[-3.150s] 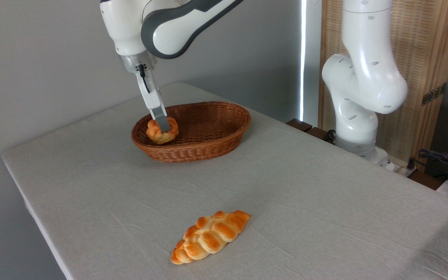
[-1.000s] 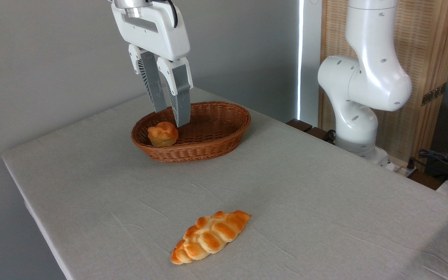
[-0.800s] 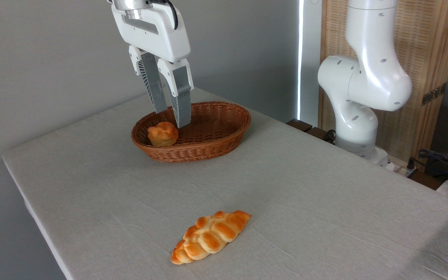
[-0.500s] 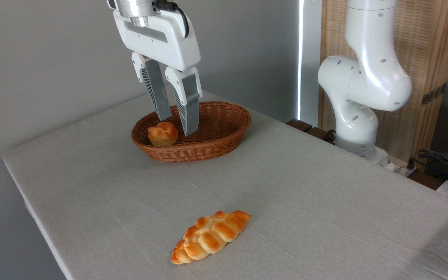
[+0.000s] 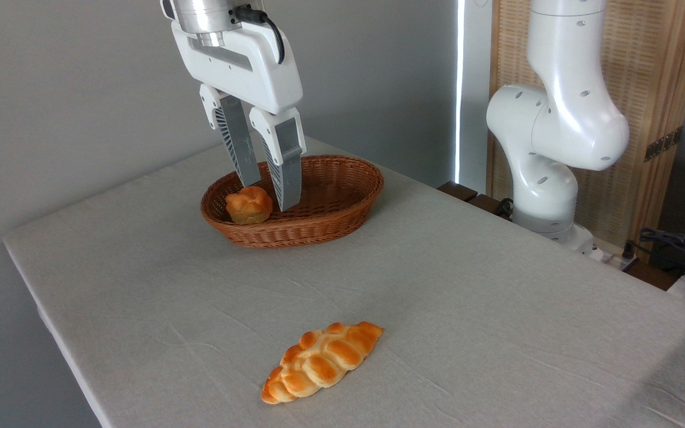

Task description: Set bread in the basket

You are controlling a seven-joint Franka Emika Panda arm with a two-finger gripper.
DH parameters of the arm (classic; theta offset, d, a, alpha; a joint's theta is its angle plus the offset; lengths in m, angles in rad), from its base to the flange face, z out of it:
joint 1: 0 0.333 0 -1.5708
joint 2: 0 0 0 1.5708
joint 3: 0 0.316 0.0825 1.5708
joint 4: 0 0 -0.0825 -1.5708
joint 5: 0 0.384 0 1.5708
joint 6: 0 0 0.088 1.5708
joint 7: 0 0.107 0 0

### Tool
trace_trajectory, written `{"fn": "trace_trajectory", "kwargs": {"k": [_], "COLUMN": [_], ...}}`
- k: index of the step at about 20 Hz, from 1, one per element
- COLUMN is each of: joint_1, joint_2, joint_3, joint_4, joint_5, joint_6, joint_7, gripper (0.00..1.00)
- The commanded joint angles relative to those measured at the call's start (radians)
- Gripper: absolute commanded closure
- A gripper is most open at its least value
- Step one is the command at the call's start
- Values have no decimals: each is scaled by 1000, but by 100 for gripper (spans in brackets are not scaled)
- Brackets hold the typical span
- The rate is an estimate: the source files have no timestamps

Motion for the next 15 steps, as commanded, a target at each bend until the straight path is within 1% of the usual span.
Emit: {"fn": "trace_trajectory", "kwargs": {"k": [1,7,15], "joint_1": [-51,-51,-51], "joint_2": [6,8,6], "joint_3": [62,62,62], "joint_4": [13,13,13], "joint_5": [-18,-37,-51], "joint_6": [12,52,52], "joint_7": [9,9,9], "gripper": [0,0,0]}}
